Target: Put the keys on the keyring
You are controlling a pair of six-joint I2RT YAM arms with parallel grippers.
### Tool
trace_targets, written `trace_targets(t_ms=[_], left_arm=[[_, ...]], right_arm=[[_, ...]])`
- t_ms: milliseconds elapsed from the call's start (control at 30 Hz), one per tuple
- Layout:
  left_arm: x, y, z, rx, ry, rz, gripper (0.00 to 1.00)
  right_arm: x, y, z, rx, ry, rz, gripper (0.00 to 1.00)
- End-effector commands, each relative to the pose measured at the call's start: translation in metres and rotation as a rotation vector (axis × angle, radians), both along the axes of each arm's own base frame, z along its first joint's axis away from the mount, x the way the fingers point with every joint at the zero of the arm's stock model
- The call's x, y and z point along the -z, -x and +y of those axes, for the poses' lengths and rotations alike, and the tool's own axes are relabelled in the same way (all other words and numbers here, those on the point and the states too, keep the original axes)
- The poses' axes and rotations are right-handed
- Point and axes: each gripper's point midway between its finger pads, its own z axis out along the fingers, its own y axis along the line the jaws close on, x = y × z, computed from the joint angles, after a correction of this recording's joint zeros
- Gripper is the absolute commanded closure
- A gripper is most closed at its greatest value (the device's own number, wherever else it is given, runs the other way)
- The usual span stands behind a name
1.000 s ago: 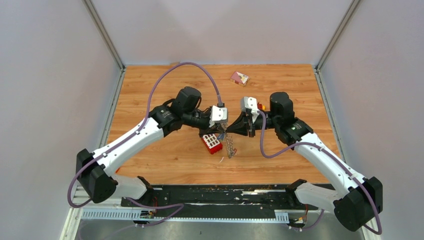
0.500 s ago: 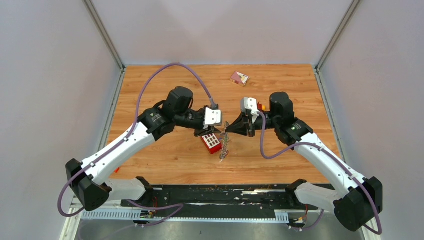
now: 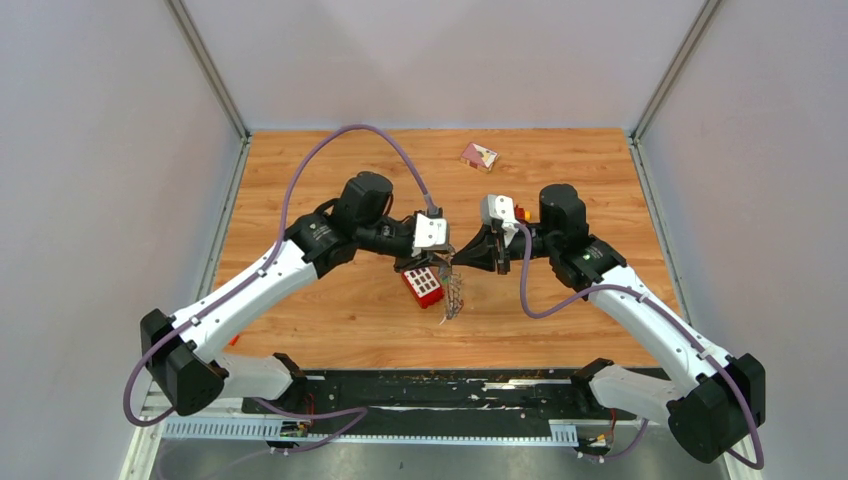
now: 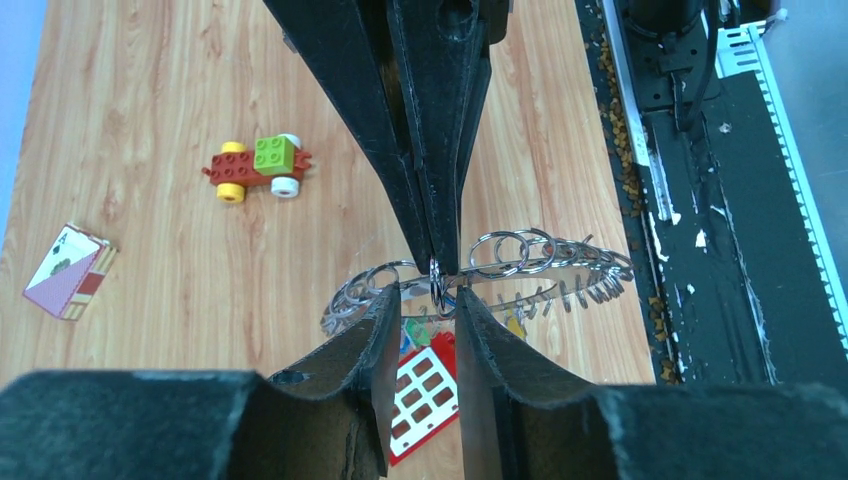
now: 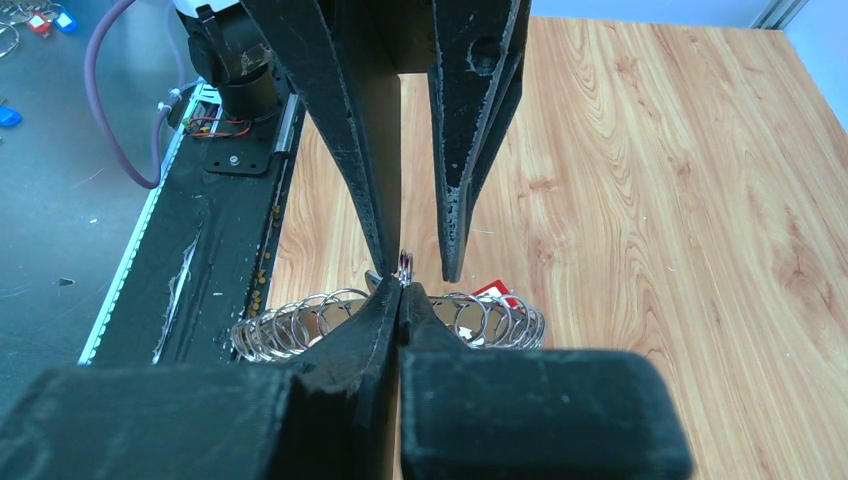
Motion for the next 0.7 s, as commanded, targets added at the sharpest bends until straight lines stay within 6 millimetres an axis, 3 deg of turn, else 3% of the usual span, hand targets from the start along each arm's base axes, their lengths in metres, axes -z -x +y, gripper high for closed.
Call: trace_targets(t_ms=[0,367,467,567,667], left_arm=[[-0.009,0.002,-0.009,0.032,0.045,0.006,0.68],[0.000,0.002,-0.007,0.024,0.030,0.016,0.88],[-0.001,0.002,-0.007,0.021,0.032,0.014,1.00],[-0.003,-0.001,-0.003,-0.013,0.020,0.013,1.00],[-0.004,-0.009,0.006,-0.073,-0.036,-0.004,1.00]], right_arm=[[-0.018,0.001,0.002,-0.024,-0.041,-0.077,1.00],[-0.018,0.001,0.002,-0.022,-0.041,-0.078,1.00],[-0.017,0.001,0.002,-0.019,-0.039,-0.076,1.00],[-0.016,-0.002,0.001,-0.003,-0.033,-0.085,1.00],[-0.012,-0.008,-0.002,0.039,-0.011,-0.109,0.90]])
